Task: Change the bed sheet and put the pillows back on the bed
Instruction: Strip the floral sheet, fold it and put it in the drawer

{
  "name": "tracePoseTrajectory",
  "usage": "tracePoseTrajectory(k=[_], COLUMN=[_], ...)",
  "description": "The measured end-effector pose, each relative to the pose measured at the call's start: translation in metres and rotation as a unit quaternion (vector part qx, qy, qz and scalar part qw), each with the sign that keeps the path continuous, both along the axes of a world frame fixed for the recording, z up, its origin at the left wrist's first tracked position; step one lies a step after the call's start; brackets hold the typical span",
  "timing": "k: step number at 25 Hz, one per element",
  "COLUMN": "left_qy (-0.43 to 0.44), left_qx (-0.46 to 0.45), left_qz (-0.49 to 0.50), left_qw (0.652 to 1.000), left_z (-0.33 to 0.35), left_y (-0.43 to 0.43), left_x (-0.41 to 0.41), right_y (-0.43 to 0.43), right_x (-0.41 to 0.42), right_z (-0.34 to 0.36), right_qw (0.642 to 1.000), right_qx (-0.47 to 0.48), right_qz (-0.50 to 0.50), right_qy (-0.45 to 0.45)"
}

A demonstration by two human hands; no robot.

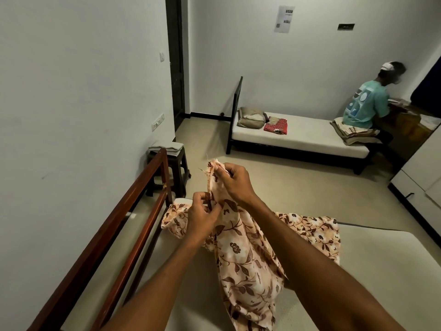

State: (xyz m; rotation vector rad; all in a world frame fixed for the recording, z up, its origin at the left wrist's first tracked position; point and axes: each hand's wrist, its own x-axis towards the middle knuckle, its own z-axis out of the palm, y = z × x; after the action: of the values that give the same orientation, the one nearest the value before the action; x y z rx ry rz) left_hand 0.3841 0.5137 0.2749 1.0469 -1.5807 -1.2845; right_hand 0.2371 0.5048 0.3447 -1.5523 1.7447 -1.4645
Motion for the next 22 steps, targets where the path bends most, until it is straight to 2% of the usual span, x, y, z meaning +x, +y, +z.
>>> tracePoseTrajectory(k=[5, 12, 17, 22], left_qy=[-0.041, -0.093, 0.011, 0.057], left_qx=[-0.023, 0.035, 0.063, 0.020], left_qz=[-0.037, -0.095, -0.084, -0.084], left_qw=[0.998, 0.990, 0.994, 0.995], left_z=[-0.013, -0.030, -0.028, -0.007], left_y=[0.000, 0.005, 0.006, 0.007], left_x=[-0.006, -0.009, -0.019, -0.035], right_y=[-0.001, -0.004, -0.010, -0.012], right_x=[-0.006, -0.008, -0.035, -0.063], right_z=[-0.003, 0.009, 0.030, 0.050], right_qw=[1.000, 0.996, 0.991, 0.982], right_qx=[0.005, -0.003, -0.026, -0.051], right_qz=[-0.015, -0.019, -0.073, -0.107], right_qy=[-0.009, -0.091, -0.111, -0.150])
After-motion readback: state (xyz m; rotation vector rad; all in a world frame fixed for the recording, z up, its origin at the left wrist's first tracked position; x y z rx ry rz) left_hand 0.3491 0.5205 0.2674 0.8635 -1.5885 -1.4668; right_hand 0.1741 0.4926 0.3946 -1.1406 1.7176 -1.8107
